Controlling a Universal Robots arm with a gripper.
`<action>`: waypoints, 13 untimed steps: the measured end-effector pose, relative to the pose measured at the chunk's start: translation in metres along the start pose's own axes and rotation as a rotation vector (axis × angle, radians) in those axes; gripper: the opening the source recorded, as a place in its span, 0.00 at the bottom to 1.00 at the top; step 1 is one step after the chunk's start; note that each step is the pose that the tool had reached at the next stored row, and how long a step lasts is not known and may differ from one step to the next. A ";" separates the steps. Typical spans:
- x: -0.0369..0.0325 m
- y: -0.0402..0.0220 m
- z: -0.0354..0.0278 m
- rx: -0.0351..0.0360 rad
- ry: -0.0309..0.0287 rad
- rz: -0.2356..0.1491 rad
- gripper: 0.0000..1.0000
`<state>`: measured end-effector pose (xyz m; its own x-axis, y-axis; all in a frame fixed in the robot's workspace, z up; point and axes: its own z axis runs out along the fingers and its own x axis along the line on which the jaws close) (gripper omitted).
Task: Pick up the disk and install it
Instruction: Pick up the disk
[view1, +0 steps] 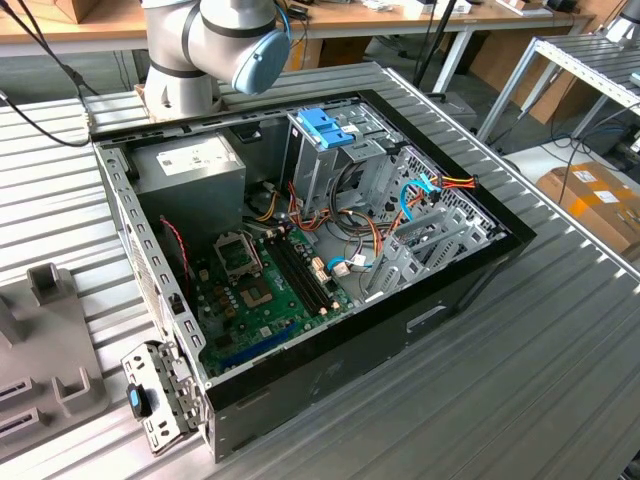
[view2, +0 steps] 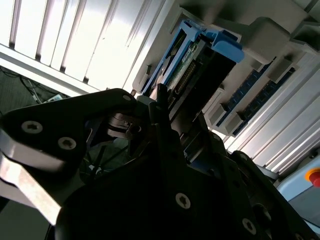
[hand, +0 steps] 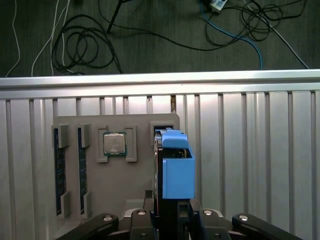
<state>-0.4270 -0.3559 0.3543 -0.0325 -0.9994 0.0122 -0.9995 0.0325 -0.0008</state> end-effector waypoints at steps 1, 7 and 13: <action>0.0001 0.0000 -0.0052 0.0001 -0.0001 0.000 0.35; 0.0002 0.0000 -0.0114 -0.0001 0.0000 0.000 0.35; 0.0002 0.0000 -0.0153 0.0000 0.0000 0.000 0.35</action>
<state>-0.4270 -0.3559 0.3695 -0.0325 -0.9994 0.0122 -0.9995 0.0325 -0.0008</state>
